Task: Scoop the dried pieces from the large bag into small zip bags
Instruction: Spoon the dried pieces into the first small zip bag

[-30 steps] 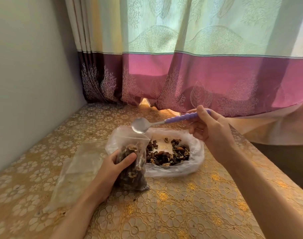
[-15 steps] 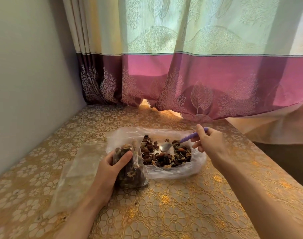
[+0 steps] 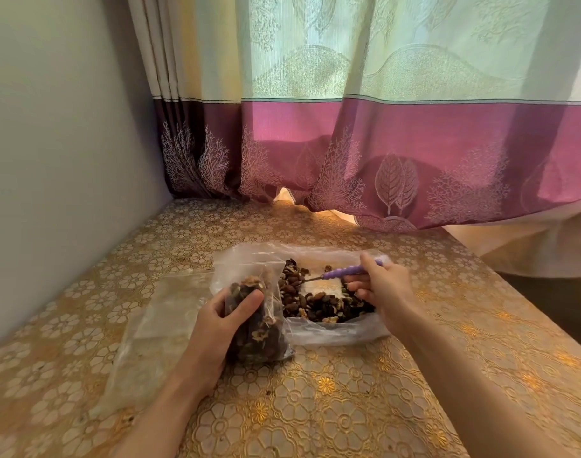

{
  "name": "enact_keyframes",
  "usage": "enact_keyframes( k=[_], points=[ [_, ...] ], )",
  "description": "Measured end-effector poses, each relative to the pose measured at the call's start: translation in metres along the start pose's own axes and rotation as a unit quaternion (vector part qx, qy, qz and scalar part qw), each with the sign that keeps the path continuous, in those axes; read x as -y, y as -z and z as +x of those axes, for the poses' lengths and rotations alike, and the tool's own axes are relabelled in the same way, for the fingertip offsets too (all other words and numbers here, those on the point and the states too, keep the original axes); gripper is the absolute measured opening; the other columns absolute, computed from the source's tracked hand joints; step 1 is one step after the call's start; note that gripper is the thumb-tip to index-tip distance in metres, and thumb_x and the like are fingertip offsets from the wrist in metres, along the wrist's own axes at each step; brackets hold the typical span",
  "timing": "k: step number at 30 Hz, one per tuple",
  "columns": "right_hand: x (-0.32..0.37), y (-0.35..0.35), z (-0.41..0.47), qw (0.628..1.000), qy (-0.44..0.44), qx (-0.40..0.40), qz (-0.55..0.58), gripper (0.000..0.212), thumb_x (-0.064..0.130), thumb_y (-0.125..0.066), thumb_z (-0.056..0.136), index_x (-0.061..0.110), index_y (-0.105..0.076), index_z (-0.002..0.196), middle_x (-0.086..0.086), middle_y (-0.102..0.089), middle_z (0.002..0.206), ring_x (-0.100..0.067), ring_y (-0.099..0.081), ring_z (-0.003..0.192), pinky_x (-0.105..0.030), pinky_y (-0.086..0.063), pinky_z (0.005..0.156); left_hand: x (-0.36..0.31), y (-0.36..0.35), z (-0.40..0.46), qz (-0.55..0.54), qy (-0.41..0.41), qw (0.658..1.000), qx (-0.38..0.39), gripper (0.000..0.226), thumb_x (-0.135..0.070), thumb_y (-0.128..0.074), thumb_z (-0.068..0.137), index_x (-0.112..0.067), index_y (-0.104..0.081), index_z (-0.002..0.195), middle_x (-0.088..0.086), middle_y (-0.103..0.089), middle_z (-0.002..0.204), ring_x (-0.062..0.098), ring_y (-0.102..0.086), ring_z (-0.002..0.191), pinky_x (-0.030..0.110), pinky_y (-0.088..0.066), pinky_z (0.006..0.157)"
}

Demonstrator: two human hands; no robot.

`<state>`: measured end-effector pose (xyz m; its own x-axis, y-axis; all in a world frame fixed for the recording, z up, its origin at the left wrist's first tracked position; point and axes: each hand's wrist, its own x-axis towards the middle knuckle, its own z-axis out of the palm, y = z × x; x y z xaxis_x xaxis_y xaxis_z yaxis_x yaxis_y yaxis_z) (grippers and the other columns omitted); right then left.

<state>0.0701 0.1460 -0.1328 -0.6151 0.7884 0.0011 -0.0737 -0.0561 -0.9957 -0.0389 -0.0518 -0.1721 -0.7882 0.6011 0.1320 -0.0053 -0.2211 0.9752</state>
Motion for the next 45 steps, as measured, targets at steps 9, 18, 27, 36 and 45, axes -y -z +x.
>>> enact_keyframes(
  k=[9, 18, 27, 36, 45],
  points=[
    [0.003, 0.01, -0.003, 0.999, 0.017, -0.04, 0.023, 0.038, 0.02, -0.043, 0.099, 0.001, -0.062, 0.073, -0.002, -0.068, 0.053, -0.007, -0.054, 0.043, -0.014, -0.039, 0.039, 0.001, 0.001, 0.0, 0.011, 0.004, 1.0, 0.01, 0.039, -0.047, -0.08, 0.053, -0.025, -0.073, 0.085, 0.008, -0.073, 0.092, 0.024, -0.069, 0.089, 0.03, -0.054, 0.071],
    [0.035, 0.012, -0.009, 0.992, 0.05, -0.019, 0.112, 0.043, 0.021, -0.043, 0.099, 0.0, -0.062, 0.067, -0.008, -0.067, 0.055, -0.013, -0.054, 0.047, -0.018, -0.042, 0.041, 0.002, 0.001, 0.0, 0.043, -0.014, 0.999, 0.023, 0.059, -0.064, -0.08, 0.044, -0.025, -0.072, 0.089, 0.007, -0.072, 0.092, 0.023, -0.069, 0.088, 0.036, -0.053, 0.077],
    [0.058, 0.003, -0.024, 0.984, 0.093, 0.075, 0.129, 0.046, 0.023, -0.042, 0.1, 0.002, -0.065, 0.066, -0.009, -0.07, 0.062, -0.01, -0.056, 0.049, -0.017, -0.044, 0.044, 0.001, 0.001, -0.001, 0.042, -0.009, 0.999, 0.032, 0.053, -0.06, -0.079, 0.046, -0.026, -0.072, 0.086, 0.007, -0.073, 0.091, 0.022, -0.069, 0.086, 0.027, -0.054, 0.068],
    [0.06, -0.003, -0.037, 0.971, 0.182, 0.146, 0.049, 0.026, 0.012, -0.044, 0.098, -0.007, -0.062, 0.092, -0.023, -0.067, 0.083, -0.019, -0.058, 0.06, -0.024, -0.047, 0.051, -0.001, 0.001, -0.002, 0.028, 0.0, 0.999, 0.042, 0.048, -0.053, -0.08, 0.047, -0.026, -0.071, 0.086, 0.009, -0.072, 0.092, 0.026, -0.069, 0.088, 0.032, -0.056, 0.071],
    [0.058, 0.011, -0.027, 0.97, 0.198, 0.104, 0.094, 0.036, 0.019, -0.041, 0.1, 0.0, -0.064, 0.081, -0.019, -0.072, 0.083, -0.015, -0.055, 0.057, -0.02, -0.046, 0.051, -0.003, 0.0, -0.002, 0.031, -0.014, 0.998, 0.047, 0.061, -0.063, -0.082, 0.04, -0.03, -0.07, 0.09, 0.006, -0.072, 0.094, 0.024, -0.069, 0.088, 0.03, -0.055, 0.069]
  ],
)
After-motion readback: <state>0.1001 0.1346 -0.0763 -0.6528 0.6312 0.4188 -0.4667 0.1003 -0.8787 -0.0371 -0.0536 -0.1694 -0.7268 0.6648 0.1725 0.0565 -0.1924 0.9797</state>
